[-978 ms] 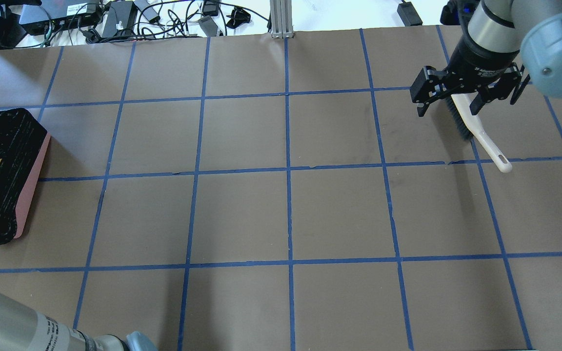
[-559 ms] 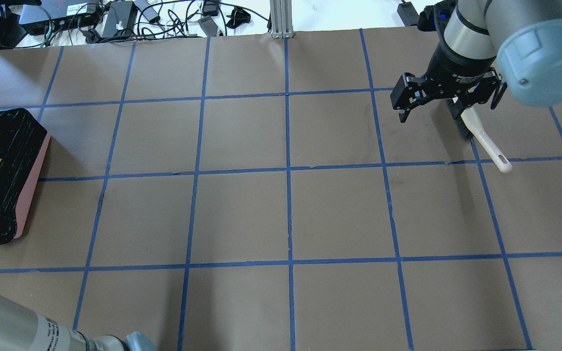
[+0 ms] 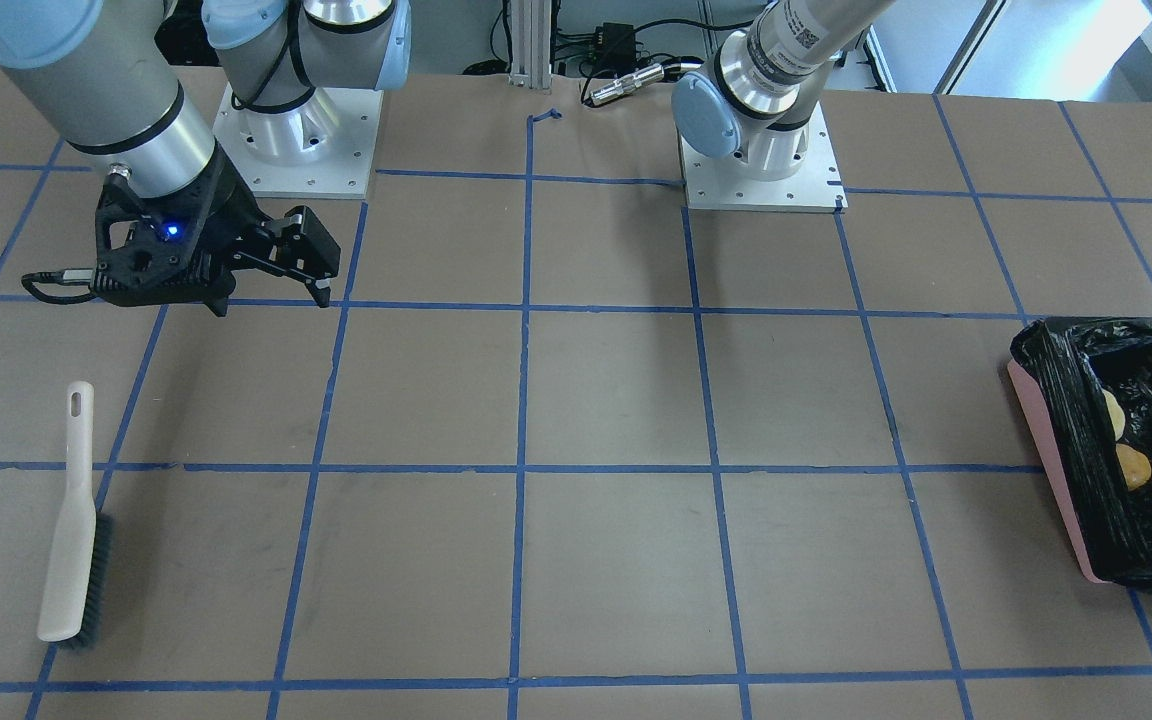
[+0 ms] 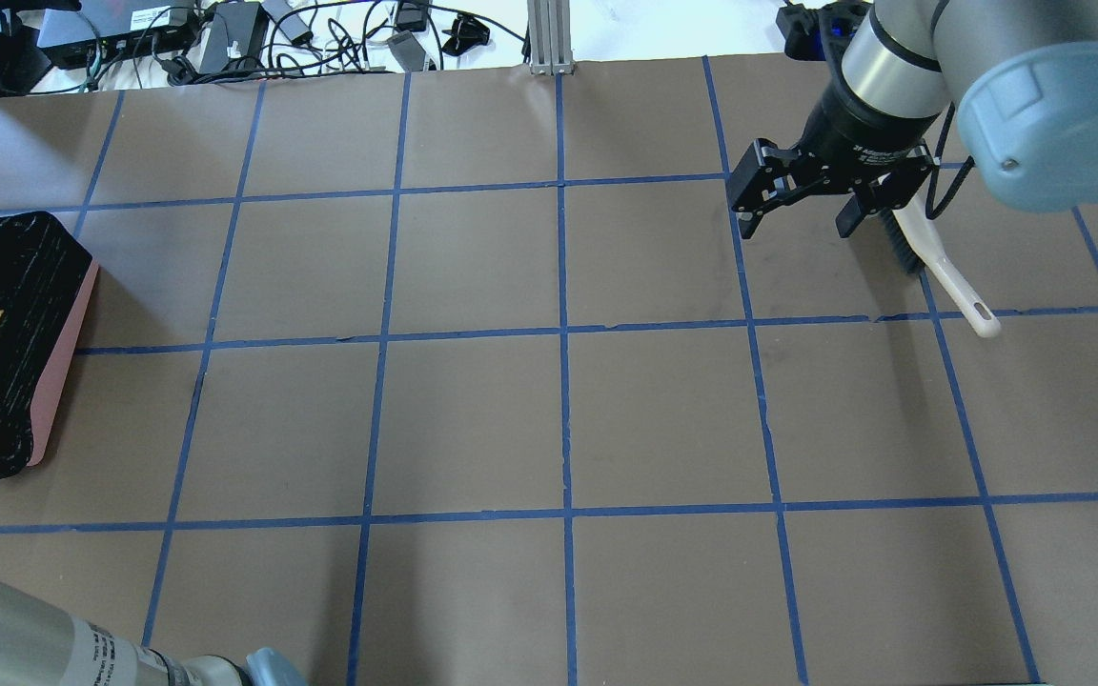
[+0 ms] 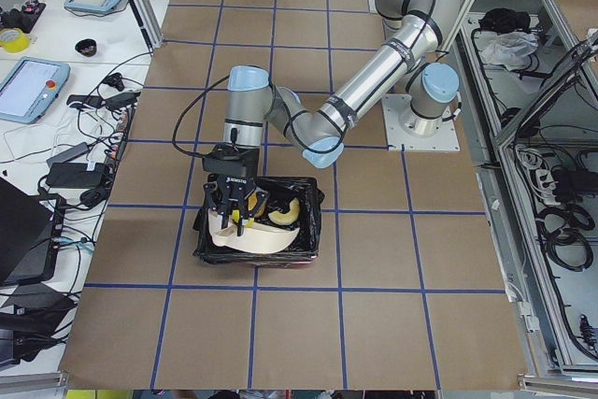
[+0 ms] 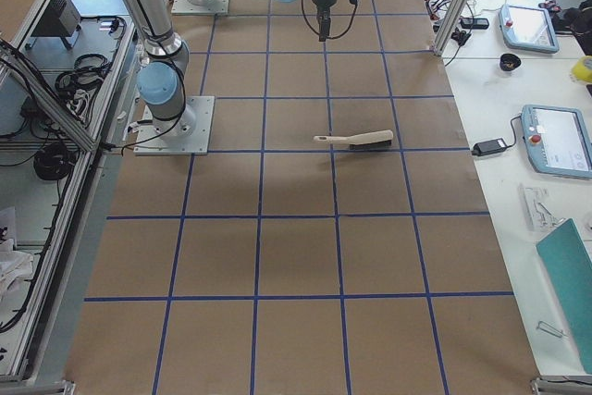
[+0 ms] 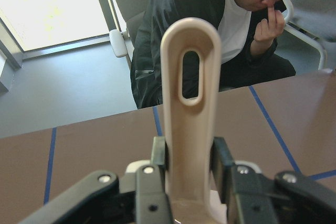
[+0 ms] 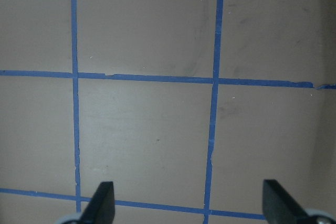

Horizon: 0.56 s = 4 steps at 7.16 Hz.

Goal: Sweep and dump trash into bin

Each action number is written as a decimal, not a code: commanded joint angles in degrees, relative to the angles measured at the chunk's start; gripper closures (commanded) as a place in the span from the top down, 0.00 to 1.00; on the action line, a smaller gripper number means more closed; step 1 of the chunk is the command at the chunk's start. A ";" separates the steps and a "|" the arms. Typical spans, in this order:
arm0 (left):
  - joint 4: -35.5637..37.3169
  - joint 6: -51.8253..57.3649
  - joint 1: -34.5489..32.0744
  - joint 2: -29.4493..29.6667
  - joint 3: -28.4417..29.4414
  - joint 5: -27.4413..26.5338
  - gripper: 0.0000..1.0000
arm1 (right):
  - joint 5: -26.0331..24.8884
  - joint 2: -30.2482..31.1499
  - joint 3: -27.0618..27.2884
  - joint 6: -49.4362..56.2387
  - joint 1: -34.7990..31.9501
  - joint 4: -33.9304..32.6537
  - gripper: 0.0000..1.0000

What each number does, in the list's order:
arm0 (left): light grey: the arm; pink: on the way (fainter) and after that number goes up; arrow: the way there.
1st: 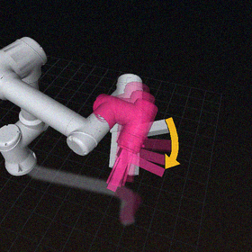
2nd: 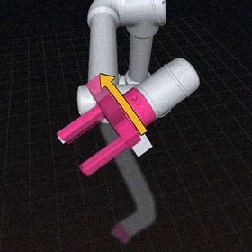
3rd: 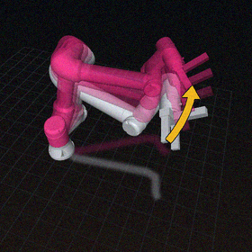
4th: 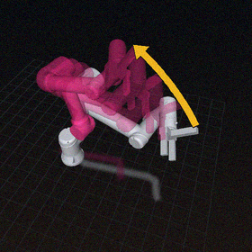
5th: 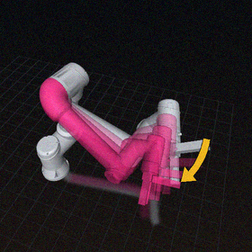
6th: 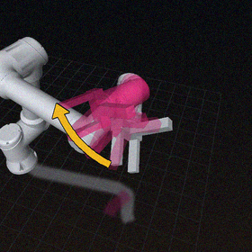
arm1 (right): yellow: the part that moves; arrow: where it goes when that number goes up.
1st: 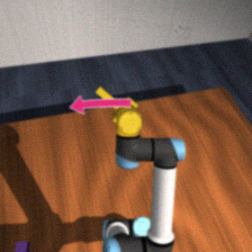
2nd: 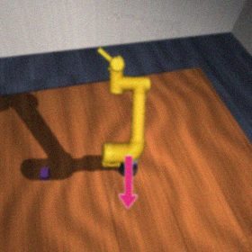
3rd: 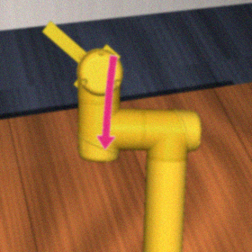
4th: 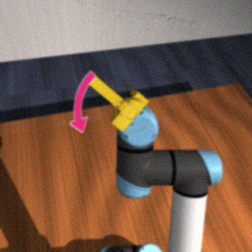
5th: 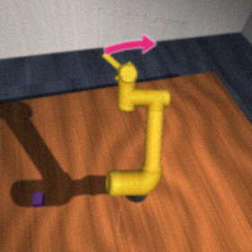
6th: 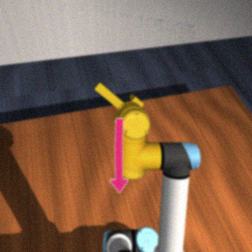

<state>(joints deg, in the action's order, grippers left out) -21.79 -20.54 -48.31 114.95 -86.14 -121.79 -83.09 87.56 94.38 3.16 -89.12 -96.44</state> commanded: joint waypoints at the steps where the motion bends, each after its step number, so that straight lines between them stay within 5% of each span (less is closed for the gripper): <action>1: -0.89 1.38 0.15 0.01 1.24 0.23 0.00 | -0.32 -0.28 0.10 -0.53 0.00 0.03 1.00; 3: 0.95 1.64 0.41 0.18 0.36 0.59 0.00 | -2.58 -0.19 0.01 -0.53 0.00 -0.76 1.00; 4: 1.13 1.73 0.41 -0.60 -0.33 0.59 0.00 | -10.43 -0.19 0.01 -0.61 0.00 -0.68 1.00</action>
<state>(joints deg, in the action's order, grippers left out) -21.02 -18.93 -47.94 114.84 -85.89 -121.25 -86.73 87.33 94.43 2.63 -89.12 -97.00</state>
